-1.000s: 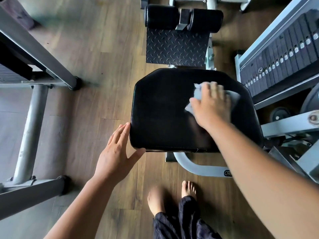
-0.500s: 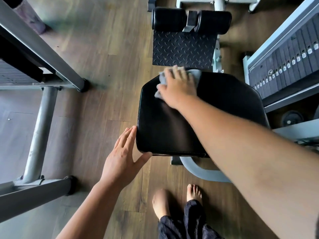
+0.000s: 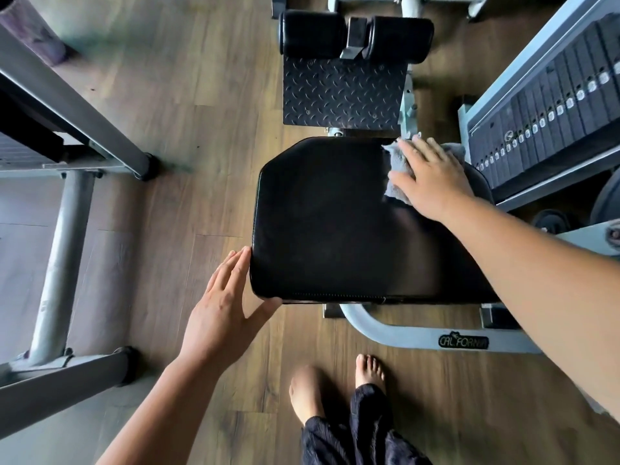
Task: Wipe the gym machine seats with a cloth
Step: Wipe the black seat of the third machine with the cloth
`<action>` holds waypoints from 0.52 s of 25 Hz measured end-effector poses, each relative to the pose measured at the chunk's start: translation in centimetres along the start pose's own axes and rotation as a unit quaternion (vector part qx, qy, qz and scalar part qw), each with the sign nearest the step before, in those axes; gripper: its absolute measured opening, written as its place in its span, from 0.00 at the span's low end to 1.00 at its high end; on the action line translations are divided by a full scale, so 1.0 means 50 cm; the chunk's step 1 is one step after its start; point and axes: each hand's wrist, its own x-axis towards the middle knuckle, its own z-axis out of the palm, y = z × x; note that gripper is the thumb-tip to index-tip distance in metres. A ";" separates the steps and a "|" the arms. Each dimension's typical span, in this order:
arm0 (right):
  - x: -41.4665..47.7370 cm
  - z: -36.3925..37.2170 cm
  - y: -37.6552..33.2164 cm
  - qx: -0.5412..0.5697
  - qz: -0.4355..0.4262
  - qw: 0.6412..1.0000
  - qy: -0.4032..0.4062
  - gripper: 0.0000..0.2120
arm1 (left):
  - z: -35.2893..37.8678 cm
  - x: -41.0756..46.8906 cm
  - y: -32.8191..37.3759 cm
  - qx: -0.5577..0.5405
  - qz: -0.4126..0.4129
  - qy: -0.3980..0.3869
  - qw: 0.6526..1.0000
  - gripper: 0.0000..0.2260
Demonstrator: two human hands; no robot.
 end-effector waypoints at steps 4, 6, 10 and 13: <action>-0.231 0.031 0.048 -0.020 -0.085 0.996 0.007 0.32 | -0.001 -0.001 -0.003 -0.001 0.000 -0.003 1.000 0.41; -0.316 0.033 0.091 -0.021 -0.106 0.994 0.008 0.33 | -0.001 0.001 -0.003 0.000 -0.001 -0.008 1.000 0.42; -0.158 0.019 0.077 -0.018 -0.001 1.000 0.016 0.33 | -0.002 0.001 -0.004 0.006 0.002 -0.007 1.000 0.41; -0.022 0.016 -0.069 0.001 0.072 0.996 0.047 0.32 | 0.001 -0.002 -0.002 0.004 0.003 0.004 1.000 0.41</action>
